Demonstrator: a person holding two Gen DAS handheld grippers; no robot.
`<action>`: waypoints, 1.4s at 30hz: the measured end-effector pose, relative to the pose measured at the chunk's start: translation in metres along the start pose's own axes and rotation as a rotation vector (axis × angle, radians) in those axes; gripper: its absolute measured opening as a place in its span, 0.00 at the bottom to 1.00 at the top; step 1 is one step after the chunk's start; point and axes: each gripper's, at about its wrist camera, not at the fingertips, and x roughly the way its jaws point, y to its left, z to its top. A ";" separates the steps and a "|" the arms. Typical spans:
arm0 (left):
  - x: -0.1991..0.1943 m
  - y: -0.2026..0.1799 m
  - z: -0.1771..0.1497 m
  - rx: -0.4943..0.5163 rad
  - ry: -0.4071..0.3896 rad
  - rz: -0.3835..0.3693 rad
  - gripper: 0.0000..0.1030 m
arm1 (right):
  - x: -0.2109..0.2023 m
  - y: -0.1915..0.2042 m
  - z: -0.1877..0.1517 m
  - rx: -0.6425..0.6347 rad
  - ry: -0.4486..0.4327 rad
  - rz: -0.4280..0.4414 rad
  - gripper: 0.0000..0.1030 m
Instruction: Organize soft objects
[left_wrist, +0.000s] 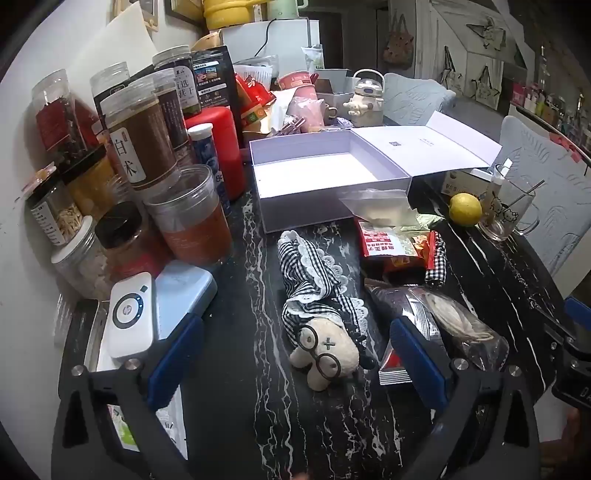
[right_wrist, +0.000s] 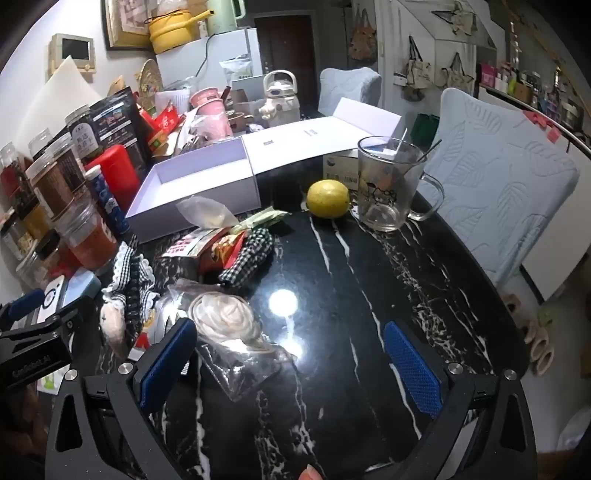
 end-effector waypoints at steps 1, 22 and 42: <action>0.000 0.000 0.000 -0.001 0.000 -0.003 1.00 | 0.000 0.000 0.000 0.000 0.001 -0.004 1.00; -0.003 -0.004 0.003 0.009 -0.014 -0.043 1.00 | -0.011 -0.003 0.001 0.003 -0.021 -0.019 1.00; -0.002 -0.006 0.001 0.020 0.006 -0.047 1.00 | -0.013 0.004 -0.001 -0.027 -0.020 0.000 1.00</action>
